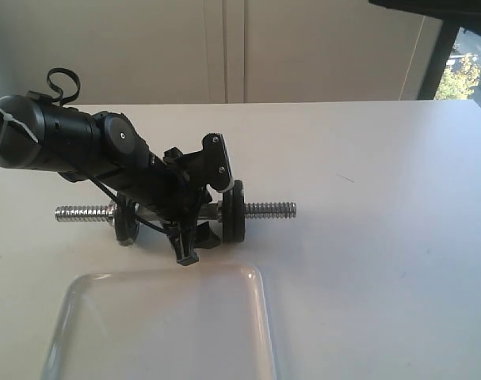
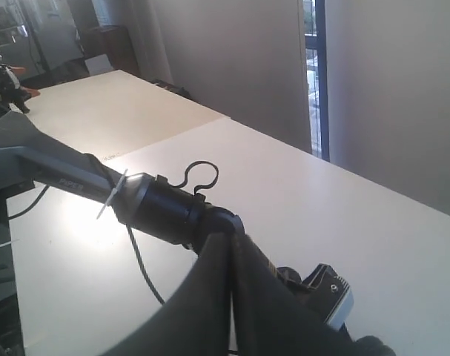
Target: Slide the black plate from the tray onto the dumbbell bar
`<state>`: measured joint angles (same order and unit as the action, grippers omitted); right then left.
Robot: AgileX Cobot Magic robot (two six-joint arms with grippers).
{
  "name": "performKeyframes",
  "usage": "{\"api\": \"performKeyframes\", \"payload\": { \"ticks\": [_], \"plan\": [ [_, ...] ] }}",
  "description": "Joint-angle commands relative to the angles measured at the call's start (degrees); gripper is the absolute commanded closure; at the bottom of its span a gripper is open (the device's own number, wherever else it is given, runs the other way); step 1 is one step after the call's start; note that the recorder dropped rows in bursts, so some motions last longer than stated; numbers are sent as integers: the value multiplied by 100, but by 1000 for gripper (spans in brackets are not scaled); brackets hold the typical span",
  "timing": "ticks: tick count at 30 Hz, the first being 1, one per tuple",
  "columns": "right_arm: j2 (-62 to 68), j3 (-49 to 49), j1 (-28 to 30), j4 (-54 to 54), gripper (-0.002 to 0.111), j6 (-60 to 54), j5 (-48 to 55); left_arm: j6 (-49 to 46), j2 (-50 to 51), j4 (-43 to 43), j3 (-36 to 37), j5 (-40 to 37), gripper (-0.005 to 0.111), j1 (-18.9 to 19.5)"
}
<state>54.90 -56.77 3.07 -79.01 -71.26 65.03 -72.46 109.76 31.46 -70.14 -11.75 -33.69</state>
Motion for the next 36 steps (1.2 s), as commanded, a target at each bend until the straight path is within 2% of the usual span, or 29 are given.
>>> {"api": "performKeyframes", "payload": {
  "ticks": [1, 12, 36],
  "plan": [
    [-284, 21, 40, 251, 108, 388, 29, 57, -7, 66, 15, -140, 33, -16],
    [-758, 31, 27, 732, 108, 1031, 64, 57, -7, 66, 15, -140, 33, -16],
    [-1416, 31, 27, 1327, 108, 1497, -106, 44, -7, -93, 15, -7, 33, -16]
  ]
}}
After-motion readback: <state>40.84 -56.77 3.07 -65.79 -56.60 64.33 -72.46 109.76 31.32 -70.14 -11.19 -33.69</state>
